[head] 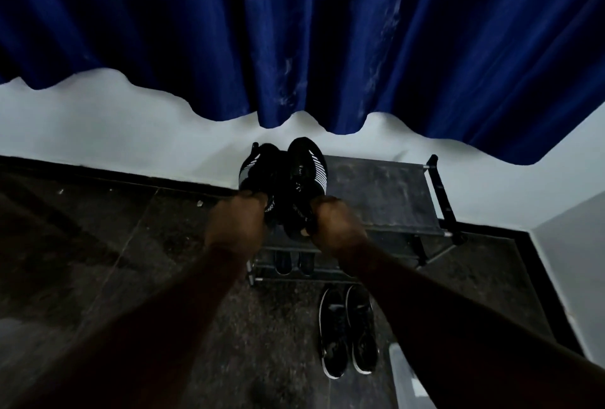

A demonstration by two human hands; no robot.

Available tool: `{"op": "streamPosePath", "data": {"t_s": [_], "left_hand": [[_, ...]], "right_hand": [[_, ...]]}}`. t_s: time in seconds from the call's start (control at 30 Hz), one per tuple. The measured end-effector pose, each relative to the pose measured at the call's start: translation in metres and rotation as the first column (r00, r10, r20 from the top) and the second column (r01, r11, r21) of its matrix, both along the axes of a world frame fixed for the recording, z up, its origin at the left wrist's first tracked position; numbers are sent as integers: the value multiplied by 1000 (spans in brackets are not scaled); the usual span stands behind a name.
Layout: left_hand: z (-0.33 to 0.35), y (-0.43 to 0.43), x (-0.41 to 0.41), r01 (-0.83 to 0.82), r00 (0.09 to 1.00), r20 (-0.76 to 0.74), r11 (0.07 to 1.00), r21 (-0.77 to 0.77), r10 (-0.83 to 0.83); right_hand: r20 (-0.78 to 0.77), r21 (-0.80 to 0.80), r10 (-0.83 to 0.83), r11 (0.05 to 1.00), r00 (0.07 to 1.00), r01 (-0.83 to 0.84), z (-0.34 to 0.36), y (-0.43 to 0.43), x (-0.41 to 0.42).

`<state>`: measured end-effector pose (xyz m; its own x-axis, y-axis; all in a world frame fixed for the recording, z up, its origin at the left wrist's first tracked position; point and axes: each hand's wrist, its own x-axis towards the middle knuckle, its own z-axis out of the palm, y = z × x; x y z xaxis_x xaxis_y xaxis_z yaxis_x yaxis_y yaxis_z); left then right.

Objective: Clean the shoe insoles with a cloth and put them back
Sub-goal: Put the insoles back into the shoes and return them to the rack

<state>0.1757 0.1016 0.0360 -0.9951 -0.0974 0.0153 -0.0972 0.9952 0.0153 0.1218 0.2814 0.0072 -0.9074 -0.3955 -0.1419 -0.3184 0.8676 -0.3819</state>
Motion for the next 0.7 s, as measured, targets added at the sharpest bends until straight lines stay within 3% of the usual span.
{"op": "streamPosePath", "data": {"t_s": [0.23, 0.37, 0.5, 0.7], "left_hand": [[-55, -15, -35, 19, 1000, -2, 1000, -22, -19], [-61, -20, -46, 56, 997, -44, 998, -40, -57], [-67, -22, -37, 93, 996, 26, 993, -70, -91], [-77, -25, -41, 99, 994, -36, 994, -44, -101]], "right_hand": [[-20, -33, -19, 999, 1000, 19, -52, -18, -23], [-54, -92, -47, 995, 997, 42, -63, -17, -29], [-90, -90, -31, 996, 995, 22, -71, -14, -28], [-136, -101, -23, 995, 991, 9, -70, -17, -29]]}}
